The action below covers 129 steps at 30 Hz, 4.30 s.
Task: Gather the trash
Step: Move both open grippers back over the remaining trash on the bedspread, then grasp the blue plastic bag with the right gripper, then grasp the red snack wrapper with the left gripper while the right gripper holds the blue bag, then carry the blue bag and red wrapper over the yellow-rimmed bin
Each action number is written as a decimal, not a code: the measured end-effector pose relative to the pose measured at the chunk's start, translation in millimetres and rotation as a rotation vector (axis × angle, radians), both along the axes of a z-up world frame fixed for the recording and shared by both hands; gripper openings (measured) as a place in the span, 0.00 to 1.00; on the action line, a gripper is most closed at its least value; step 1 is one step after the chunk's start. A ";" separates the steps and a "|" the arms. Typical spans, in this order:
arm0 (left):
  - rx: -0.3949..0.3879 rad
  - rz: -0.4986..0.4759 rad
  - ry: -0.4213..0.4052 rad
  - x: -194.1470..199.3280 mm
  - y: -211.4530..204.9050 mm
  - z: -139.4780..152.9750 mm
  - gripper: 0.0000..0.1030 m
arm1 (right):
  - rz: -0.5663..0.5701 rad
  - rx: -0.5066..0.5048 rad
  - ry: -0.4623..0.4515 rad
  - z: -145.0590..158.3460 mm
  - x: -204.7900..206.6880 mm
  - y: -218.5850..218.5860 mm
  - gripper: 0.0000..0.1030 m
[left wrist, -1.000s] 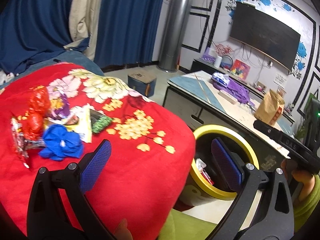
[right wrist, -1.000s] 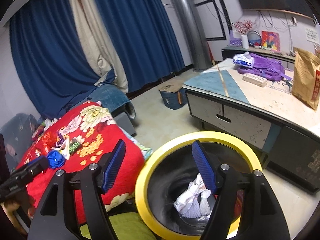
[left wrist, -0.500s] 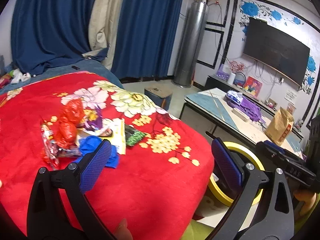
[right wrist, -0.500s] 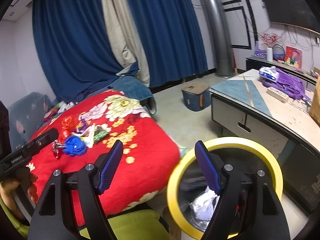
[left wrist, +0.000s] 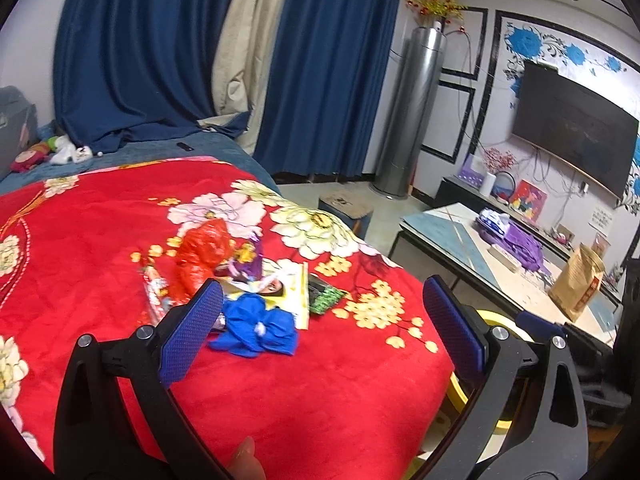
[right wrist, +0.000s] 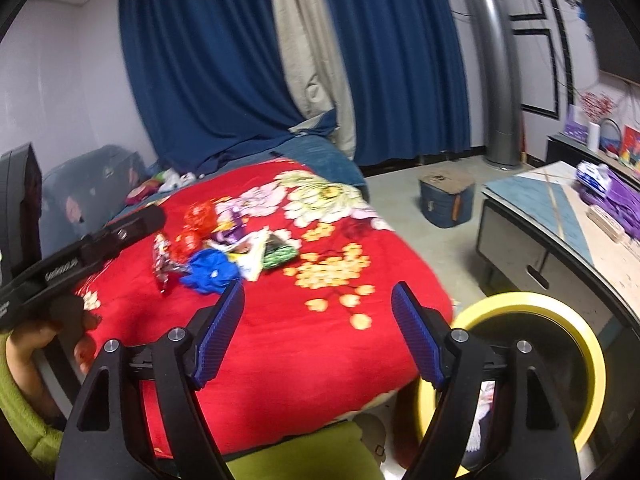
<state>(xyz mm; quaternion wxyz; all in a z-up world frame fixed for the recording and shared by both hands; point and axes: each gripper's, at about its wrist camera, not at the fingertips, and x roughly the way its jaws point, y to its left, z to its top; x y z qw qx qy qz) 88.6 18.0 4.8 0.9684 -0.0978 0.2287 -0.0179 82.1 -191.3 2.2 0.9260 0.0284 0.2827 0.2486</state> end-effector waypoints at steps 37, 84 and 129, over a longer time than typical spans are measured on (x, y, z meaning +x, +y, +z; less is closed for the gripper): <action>-0.291 0.264 0.049 5.2 149.6 -42.9 0.84 | 0.289 -0.167 0.166 -58.9 74.9 175.6 0.54; -0.357 -0.015 -0.007 4.7 108.9 -10.0 0.09 | 0.265 -0.049 0.145 -32.1 32.3 117.5 0.08; -0.107 -0.337 0.025 2.7 -46.0 -8.0 0.09 | -0.082 0.013 0.113 -24.8 37.7 -44.1 0.08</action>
